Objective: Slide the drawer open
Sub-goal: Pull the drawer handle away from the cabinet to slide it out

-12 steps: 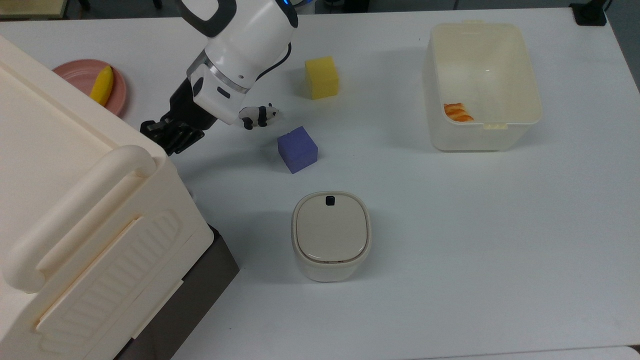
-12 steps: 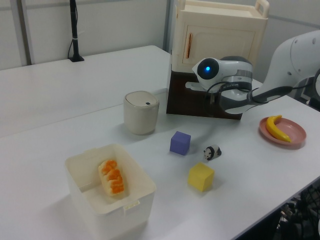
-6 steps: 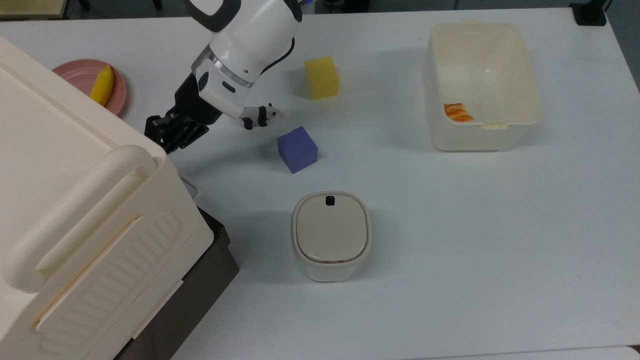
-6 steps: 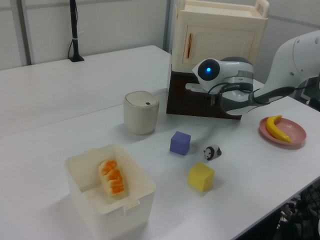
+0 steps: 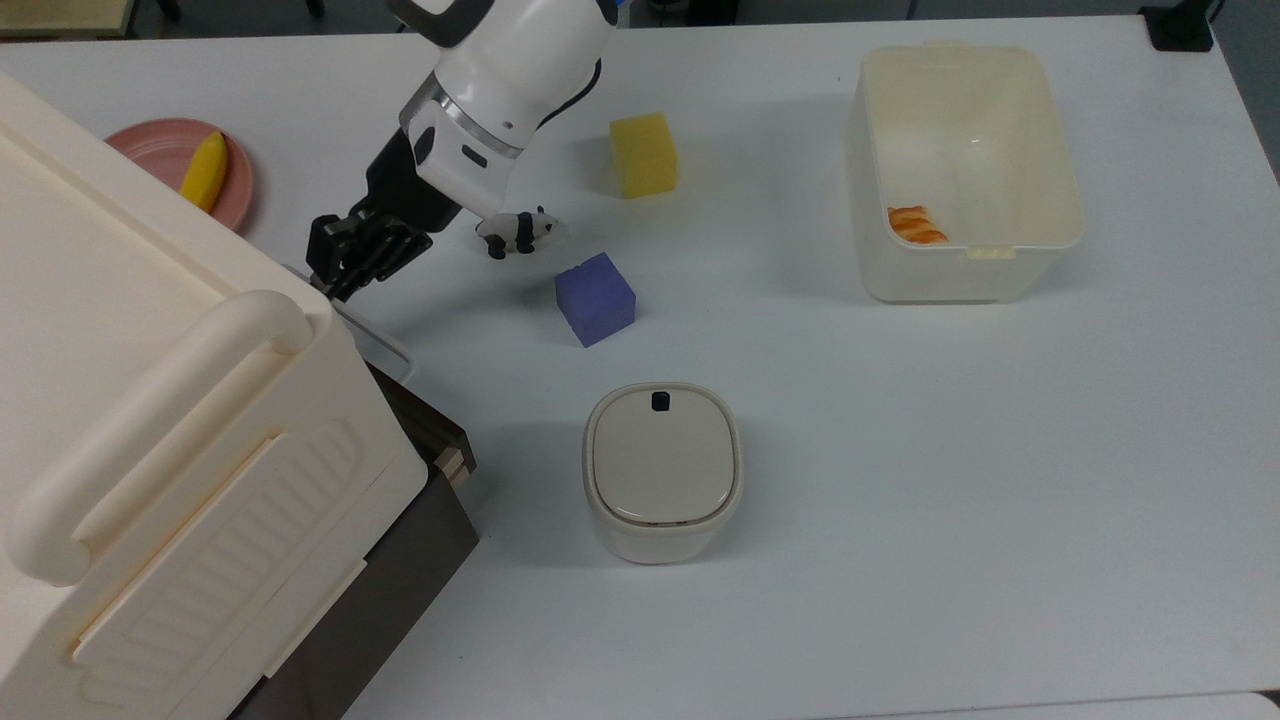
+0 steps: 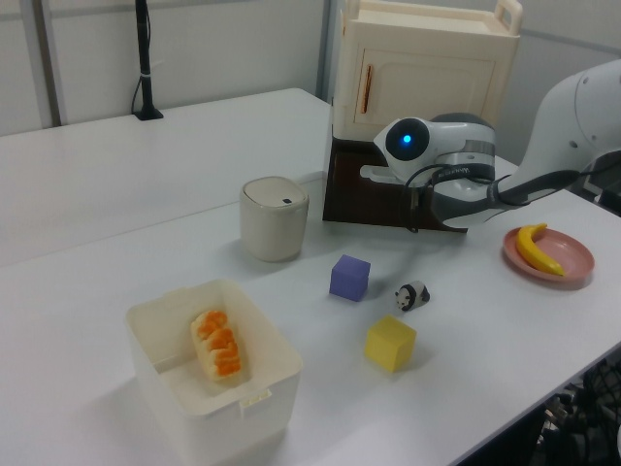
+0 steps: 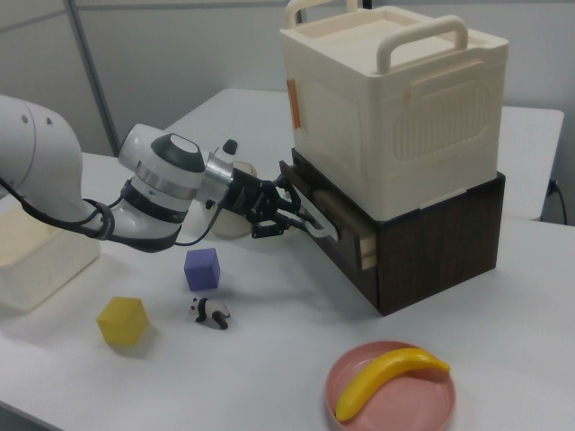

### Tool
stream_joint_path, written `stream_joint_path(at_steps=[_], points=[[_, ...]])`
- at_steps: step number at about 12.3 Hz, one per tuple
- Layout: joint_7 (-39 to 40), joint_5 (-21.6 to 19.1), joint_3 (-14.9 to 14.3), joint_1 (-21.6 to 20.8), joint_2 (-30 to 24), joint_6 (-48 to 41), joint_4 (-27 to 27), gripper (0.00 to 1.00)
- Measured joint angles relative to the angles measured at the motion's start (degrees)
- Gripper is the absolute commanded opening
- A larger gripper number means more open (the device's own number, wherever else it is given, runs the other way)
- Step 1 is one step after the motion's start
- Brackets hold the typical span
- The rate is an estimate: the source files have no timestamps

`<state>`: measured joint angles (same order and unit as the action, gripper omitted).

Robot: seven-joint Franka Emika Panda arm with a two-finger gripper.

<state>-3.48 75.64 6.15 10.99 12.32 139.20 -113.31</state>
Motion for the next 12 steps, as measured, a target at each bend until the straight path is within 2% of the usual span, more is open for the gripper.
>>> stream_joint_path(at_steps=[12], points=[[-1.71,0.00,2.01,0.02,-6.31,0.00,-7.72,0.05]])
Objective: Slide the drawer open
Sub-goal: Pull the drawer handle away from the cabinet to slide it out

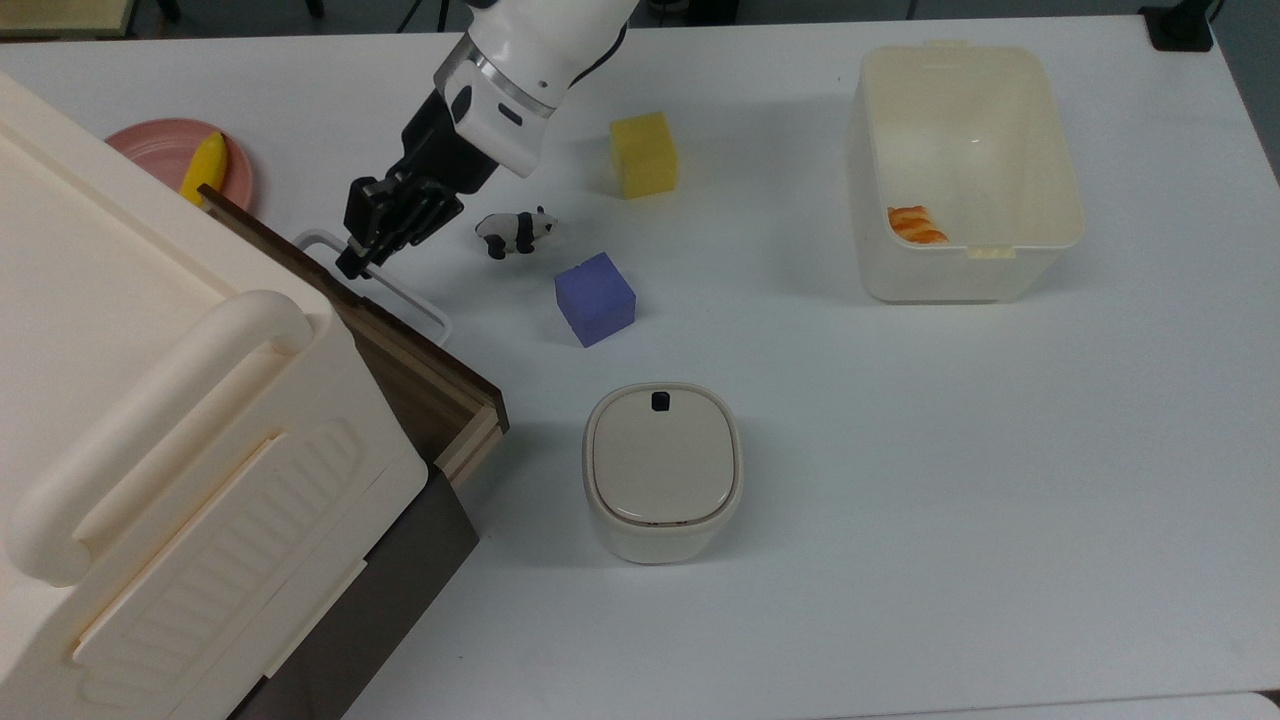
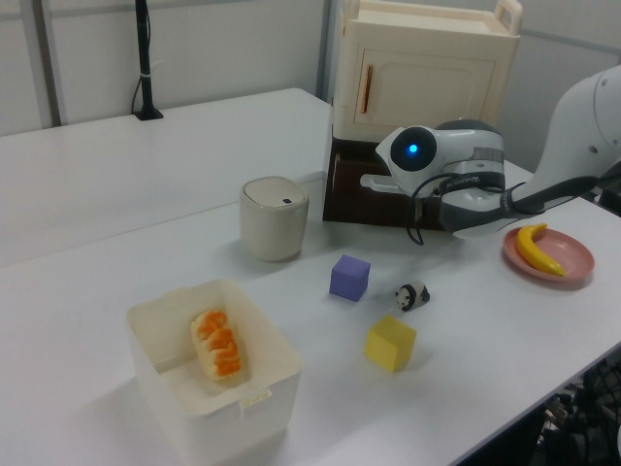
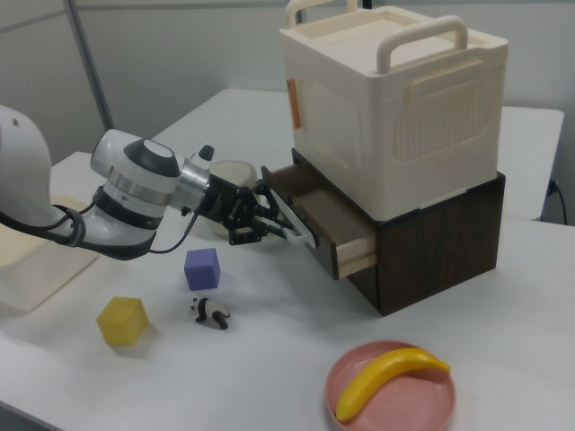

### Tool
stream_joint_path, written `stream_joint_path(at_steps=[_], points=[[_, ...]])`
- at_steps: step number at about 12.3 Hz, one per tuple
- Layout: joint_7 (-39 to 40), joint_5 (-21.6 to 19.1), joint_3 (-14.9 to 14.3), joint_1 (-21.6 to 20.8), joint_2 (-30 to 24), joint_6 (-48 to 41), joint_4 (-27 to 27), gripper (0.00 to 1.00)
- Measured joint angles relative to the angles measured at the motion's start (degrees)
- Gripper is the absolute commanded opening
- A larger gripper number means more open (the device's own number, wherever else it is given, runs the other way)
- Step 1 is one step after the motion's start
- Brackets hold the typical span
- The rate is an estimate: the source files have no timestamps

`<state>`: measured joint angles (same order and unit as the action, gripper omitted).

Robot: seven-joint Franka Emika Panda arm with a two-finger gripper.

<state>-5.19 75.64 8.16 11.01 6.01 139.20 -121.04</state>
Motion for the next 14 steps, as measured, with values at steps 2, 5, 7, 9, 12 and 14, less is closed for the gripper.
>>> stream_joint_path(at_steps=[2,5,7,9,12,14], points=[[-0.58,0.00,0.41,0.02,-1.10,0.00,-1.28,0.05],[-1.09,0.00,1.10,0.04,-3.02,0.00,-3.53,0.05],[-1.29,0.00,1.43,0.04,-3.92,0.00,-4.51,0.14],[-1.36,0.00,1.52,0.04,-4.14,0.00,-4.78,0.28],[-1.68,-0.01,3.08,-0.13,-4.30,0.01,-4.93,0.31],[-1.70,-0.01,3.36,-0.13,-4.54,0.01,-4.94,0.35]])
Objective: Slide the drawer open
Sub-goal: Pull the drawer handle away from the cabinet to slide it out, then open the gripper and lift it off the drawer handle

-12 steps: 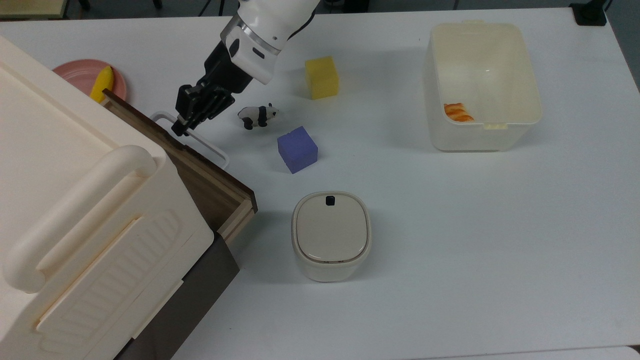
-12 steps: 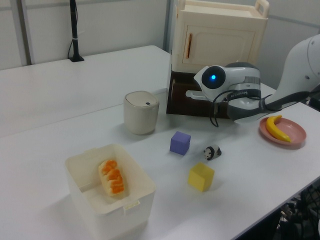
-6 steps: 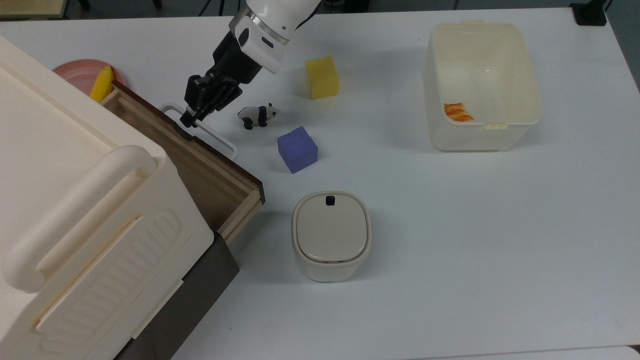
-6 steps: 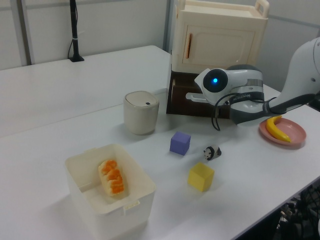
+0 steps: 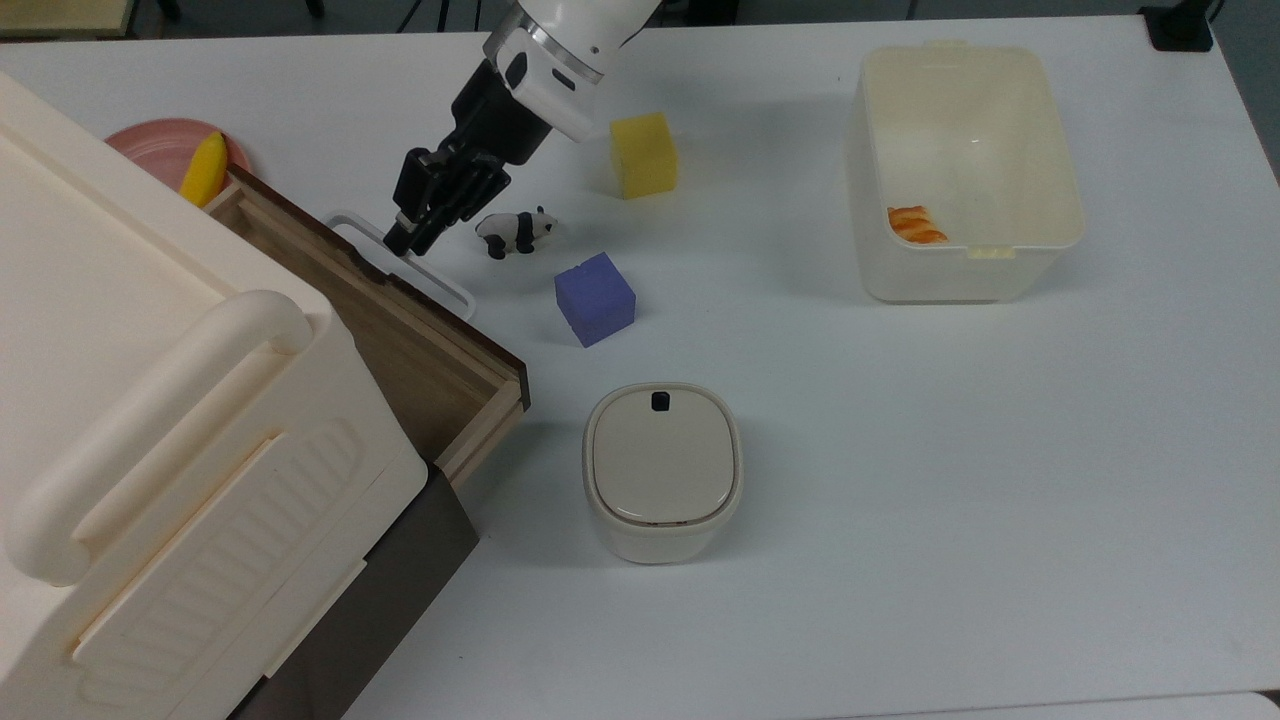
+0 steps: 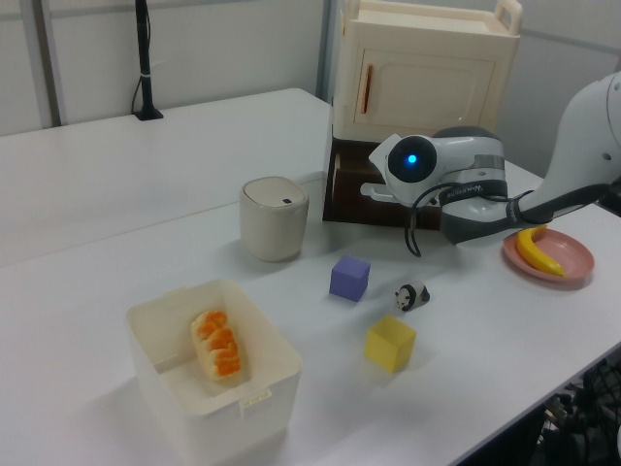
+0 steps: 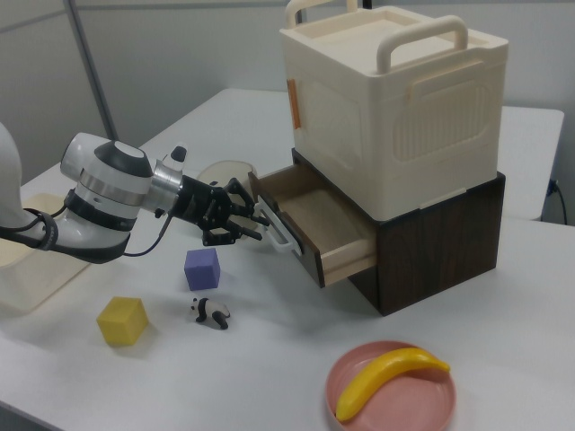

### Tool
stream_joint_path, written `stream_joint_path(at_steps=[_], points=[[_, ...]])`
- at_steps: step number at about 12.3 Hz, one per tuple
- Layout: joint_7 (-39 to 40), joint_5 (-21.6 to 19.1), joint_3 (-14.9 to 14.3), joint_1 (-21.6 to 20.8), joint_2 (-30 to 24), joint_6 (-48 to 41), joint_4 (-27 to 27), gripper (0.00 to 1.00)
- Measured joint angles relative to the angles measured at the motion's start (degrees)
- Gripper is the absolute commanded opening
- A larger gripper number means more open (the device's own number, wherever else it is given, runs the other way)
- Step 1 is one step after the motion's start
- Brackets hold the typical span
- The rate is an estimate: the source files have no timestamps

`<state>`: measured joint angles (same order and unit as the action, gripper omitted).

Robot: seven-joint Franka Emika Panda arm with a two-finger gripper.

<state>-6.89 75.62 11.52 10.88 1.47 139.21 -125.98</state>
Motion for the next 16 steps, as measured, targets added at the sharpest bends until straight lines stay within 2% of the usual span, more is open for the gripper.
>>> stream_joint_path(at_steps=[5,7,10,12,13,15,16], points=[[-0.02,0.00,0.00,0.00,-0.02,0.00,-0.08,0.74],[-0.06,0.00,0.00,0.00,-0.03,0.00,-0.08,0.83],[-0.32,-1.62,0.00,0.00,-0.18,0.00,-0.08,0.84],[-0.32,-6.60,0.04,-0.62,-1.31,-0.52,-0.05,0.84],[0.11,-11.30,0.87,-1.62,-2.79,-3.56,0.10,0.85],[3.92,-26.21,4.84,-4.64,-6.03,-16.94,2.49,0.86],[5.77,-33.12,6.07,-6.57,-7.21,-24.59,5.78,0.86]])
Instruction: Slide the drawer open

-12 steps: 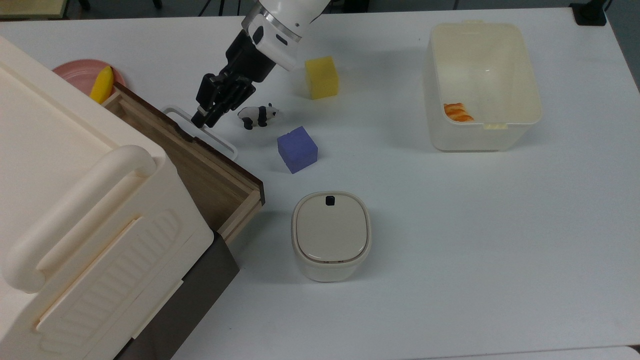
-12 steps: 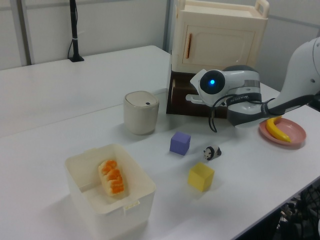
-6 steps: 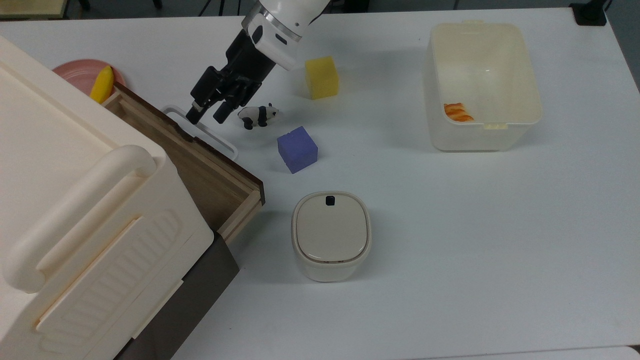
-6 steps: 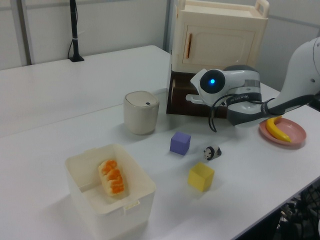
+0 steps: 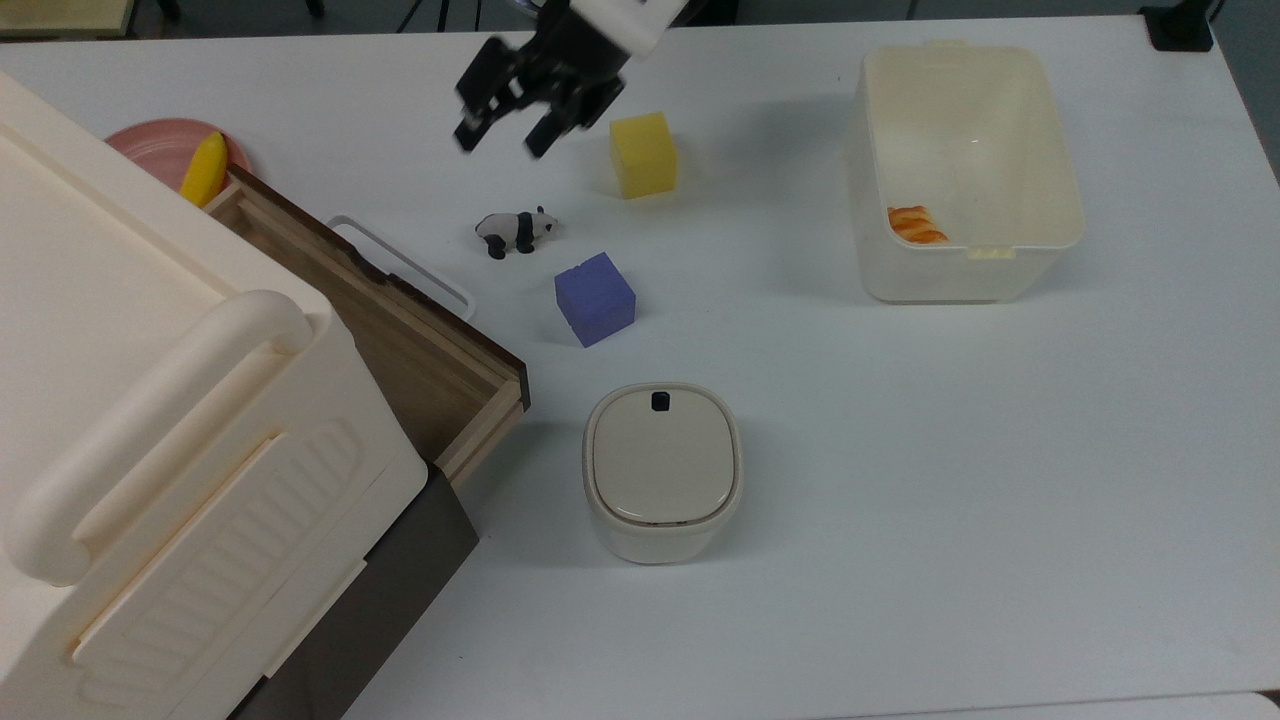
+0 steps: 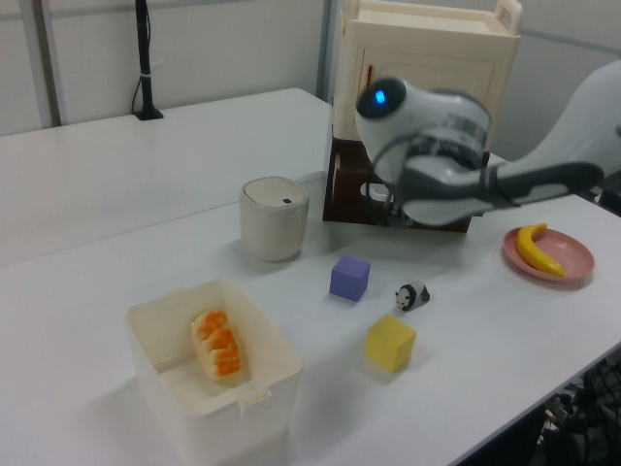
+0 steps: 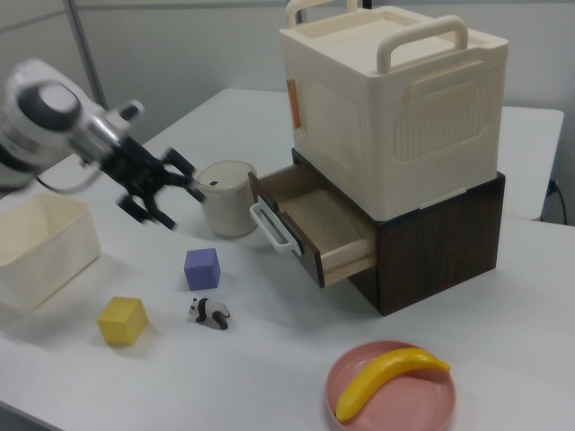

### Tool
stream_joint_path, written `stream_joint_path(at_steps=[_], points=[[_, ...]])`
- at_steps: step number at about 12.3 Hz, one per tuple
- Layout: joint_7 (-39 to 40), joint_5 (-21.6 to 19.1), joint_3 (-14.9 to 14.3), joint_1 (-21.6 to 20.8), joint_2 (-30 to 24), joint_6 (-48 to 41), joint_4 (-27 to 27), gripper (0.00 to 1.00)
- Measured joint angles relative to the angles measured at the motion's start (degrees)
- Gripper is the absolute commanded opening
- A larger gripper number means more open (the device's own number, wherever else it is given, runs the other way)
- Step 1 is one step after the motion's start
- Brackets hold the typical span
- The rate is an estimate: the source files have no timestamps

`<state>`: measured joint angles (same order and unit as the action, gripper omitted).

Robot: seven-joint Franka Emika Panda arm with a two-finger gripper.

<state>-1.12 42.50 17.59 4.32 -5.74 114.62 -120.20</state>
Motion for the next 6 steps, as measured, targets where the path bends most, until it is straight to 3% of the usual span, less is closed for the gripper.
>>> stream_joint_path(at_steps=[3,6], points=[[2.04,-14.98,0.28,-1.56,-1.39,-14.09,12.83,0.92],[1.51,-23.66,-2.56,-1.21,-0.47,-19.49,20.90,1.00]])
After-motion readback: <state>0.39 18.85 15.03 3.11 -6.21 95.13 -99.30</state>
